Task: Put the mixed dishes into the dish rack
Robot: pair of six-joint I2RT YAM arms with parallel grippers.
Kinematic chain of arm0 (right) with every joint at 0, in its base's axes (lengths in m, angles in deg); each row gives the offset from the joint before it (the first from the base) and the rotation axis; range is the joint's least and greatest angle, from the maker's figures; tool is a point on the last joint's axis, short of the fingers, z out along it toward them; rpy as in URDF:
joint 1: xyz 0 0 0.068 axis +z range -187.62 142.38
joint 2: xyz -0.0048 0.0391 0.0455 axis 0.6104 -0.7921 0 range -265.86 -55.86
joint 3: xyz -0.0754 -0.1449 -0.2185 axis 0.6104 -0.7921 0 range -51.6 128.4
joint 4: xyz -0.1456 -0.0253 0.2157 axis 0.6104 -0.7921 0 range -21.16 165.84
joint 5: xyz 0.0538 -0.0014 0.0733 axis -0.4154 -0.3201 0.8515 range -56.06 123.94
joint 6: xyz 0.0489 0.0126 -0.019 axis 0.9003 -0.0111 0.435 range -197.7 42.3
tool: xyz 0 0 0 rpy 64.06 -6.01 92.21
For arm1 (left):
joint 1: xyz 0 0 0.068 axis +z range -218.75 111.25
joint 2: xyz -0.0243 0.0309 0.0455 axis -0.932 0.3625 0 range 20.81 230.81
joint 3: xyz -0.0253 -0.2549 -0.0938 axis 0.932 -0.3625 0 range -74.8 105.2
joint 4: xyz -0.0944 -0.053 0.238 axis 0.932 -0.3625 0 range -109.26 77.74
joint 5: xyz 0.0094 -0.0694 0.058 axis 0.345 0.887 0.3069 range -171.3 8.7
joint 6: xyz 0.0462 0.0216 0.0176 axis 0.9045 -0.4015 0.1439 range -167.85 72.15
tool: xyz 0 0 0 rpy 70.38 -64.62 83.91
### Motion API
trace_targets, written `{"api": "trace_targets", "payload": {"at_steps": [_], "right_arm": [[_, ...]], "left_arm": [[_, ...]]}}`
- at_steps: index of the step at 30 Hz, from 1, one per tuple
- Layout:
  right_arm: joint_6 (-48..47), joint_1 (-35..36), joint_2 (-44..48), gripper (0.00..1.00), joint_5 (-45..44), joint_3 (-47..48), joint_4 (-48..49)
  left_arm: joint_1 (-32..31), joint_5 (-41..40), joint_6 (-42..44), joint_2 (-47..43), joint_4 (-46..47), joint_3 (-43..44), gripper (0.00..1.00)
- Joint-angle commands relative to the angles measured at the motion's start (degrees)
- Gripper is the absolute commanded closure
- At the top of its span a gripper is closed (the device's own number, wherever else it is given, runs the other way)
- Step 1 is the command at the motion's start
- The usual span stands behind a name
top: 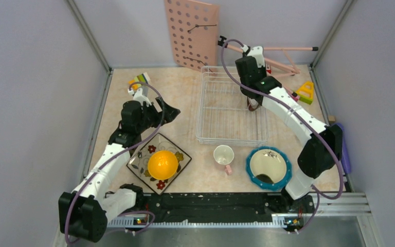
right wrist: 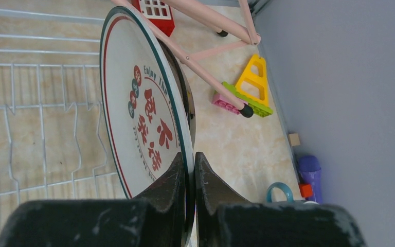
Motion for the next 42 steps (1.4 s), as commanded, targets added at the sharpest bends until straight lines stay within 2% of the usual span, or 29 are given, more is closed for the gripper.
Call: {"api": "trace_targets", "payload": {"at_steps": [1, 16, 26, 33, 34, 35, 36, 37, 39, 42], "right_arm": [[-1.34, 0.74, -1.02, 1.0, -3.99, 2.33, 3.46], [1.29, 0.79, -6.96, 0.99, -2.9, 0.98, 7.98], [8.72, 0.7, -7.67, 0.95, 2.11, -1.08, 6.64], [11.4, 0.71, -7.35, 0.92, 4.44, -3.55, 6.29], [11.48, 0.75, -7.35, 0.84, 4.93, -3.51, 5.91], [11.57, 0.76, -7.41, 0.61, 5.08, -3.38, 5.6], [12.05, 0.71, -7.43, 0.47, 4.85, -3.38, 5.24], [12.35, 0.74, -7.31, 0.39, 4.27, -3.38, 4.92], [12.71, 0.7, -6.94, 0.28, 2.87, -3.26, 4.31], [11.69, 0.73, -5.3, 0.24, 3.22, -2.47, 4.11]], "left_arm": [[-0.01, -1.27, 1.07, 0.25, 1.9, 1.36, 0.12], [-0.01, -2.35, 2.4, 0.83, 0.9, 0.98, 0.11], [-0.01, 0.38, 1.93, -1.47, -0.42, -1.69, 0.11], [-0.01, -5.44, 2.66, -3.74, -7.0, -1.2, 0.1], [-0.01, -5.89, 2.69, -4.12, -7.44, -1.32, 0.1], [-0.01, -6.21, 2.65, -4.46, -7.76, -1.55, 0.1], [-0.01, -6.49, 2.56, -4.77, -8.05, -1.69, 0.1], [-0.01, -6.71, 2.46, -5.03, -8.17, -1.84, 0.09], [-0.02, -6.88, 2.2, -5.38, -8.47, -2.11, 0.09], [-0.01, -9.87, 1.44, -5.92, -10.89, -1.75, 0.06]]}}
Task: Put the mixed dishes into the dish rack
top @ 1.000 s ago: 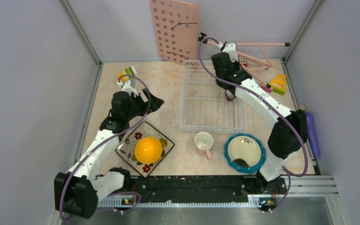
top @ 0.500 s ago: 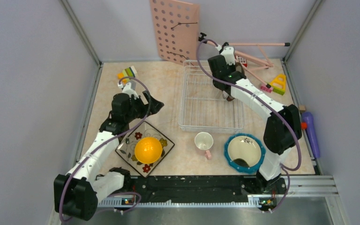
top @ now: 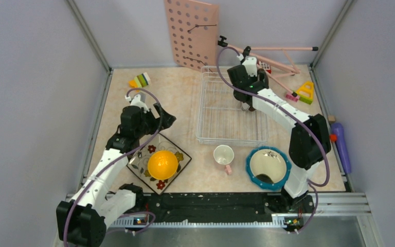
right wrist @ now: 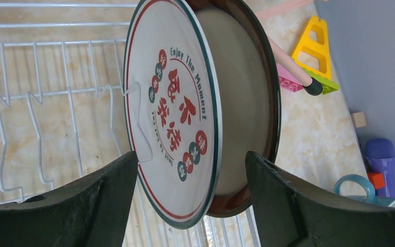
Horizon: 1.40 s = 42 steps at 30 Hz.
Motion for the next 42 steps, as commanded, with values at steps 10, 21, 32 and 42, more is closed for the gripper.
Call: {"api": "trace_targets", "payload": {"at_steps": [10, 21, 32, 42], "right_arm": [[-3.08, 0.66, 14.18, 0.21, 11.32, -1.04, -0.14], [-2.01, 0.66, 30.14, 0.2, 25.16, -14.03, 4.58], [-1.83, 0.66, 32.24, 0.2, 28.42, -16.95, 3.9], [-1.01, 0.66, 33.65, 0.19, 30.42, -17.89, 5.14]], "left_arm": [[-0.01, -9.25, -3.34, -3.1, -18.45, 3.41, 0.07], [-0.01, -10.45, -6.43, -5.12, -34.81, 3.54, 0.31], [-0.07, -15.37, -12.82, -9.98, -44.15, -0.86, 0.36], [-0.93, -18.07, -14.64, -5.04, -45.97, -0.84, 0.41]]}}
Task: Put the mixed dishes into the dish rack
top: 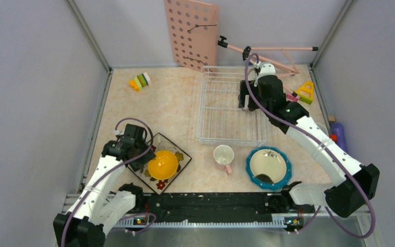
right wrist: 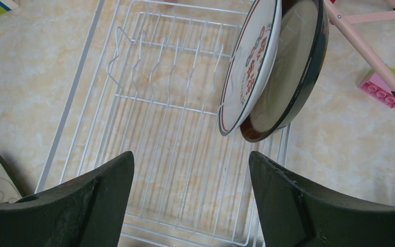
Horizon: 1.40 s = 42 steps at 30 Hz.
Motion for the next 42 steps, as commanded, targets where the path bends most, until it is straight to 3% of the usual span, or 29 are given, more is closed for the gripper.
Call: {"api": "trace_targets", "payload": {"at_steps": [1, 12, 17, 21, 22, 25, 26, 32, 42], "right_arm": [[1.24, 0.66, 3.04, 0.19, 0.6, -0.34, 2.92], [2.31, 0.66, 4.69, 0.19, 4.13, 0.44, 3.3], [2.46, 0.66, 4.73, 0.19, 4.64, 0.29, 3.64], [2.55, 0.7, 4.9, 0.19, 5.09, 0.36, 3.86], [2.61, 0.66, 4.88, 0.19, 5.12, 0.42, 3.79], [2.8, 0.66, 5.08, 0.19, 5.68, 0.57, 3.79], [2.77, 0.68, 5.1, 0.19, 5.98, 0.61, 3.84], [2.48, 0.66, 5.23, 0.19, 12.59, -0.38, 5.15], [10.7, 0.67, 6.14, 0.14, 34.07, -5.27, 15.26]], "left_arm": [[-1.43, 0.39, -0.39, 1.16, 0.95, -0.92, 0.43], [-8.84, -6.93, -9.97, 4.69, 0.09, -2.33, 0.42], [-9.81, -4.67, -12.15, 6.07, 2.85, -4.73, 0.46], [-9.81, -1.78, -16.53, 3.41, 6.07, -8.85, 0.57], [-9.81, -1.77, -16.93, 2.13, 6.8, -9.45, 0.64], [-9.81, -3.66, -16.3, -1.04, 6.64, -8.86, 0.96], [-9.81, -4.56, -16.03, -1.8, 5.64, -7.9, 1.0], [-9.81, -4.96, -13.4, -5.53, 2.0, -0.51, 1.0], [-9.64, 3.93, -6.08, -12.43, 22.64, 7.63, 1.0]]}}
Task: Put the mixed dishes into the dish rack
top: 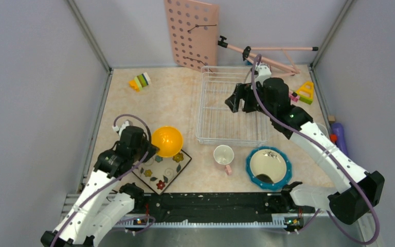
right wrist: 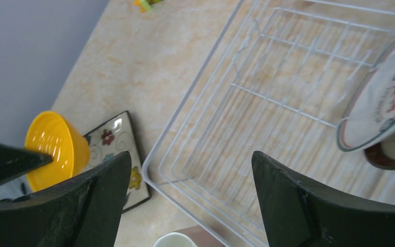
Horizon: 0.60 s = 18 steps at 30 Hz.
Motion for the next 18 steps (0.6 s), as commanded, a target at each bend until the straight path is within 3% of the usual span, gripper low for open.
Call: {"api": "trace_targets", "payload": {"at_steps": [1, 3, 12, 16, 18], "right_arm": [[7.25, 0.68, 2.17, 0.09, 14.77, -2.28, 10.31], [12.1, 0.66, 2.86, 0.02, 18.27, -4.37, 15.23], [30.1, 0.66, 8.43, 0.01, 24.64, -15.71, 42.2], [34.61, 0.66, 8.85, 0.01, 26.2, -18.44, 50.84], [34.61, 0.67, 8.18, 0.01, 25.67, -18.06, 50.17]], "left_arm": [[0.28, 4.79, 2.92, -2.04, 16.58, 5.53, 1.0], [0.63, 8.04, 2.45, -0.87, 22.95, 7.01, 1.0], [0.88, 25.76, -13.01, 12.37, 56.37, 4.79, 1.0], [0.92, 29.44, -16.96, 16.99, 63.13, 4.6, 1.0], [0.94, 29.59, -17.51, 18.18, 64.6, 4.53, 1.0]]}}
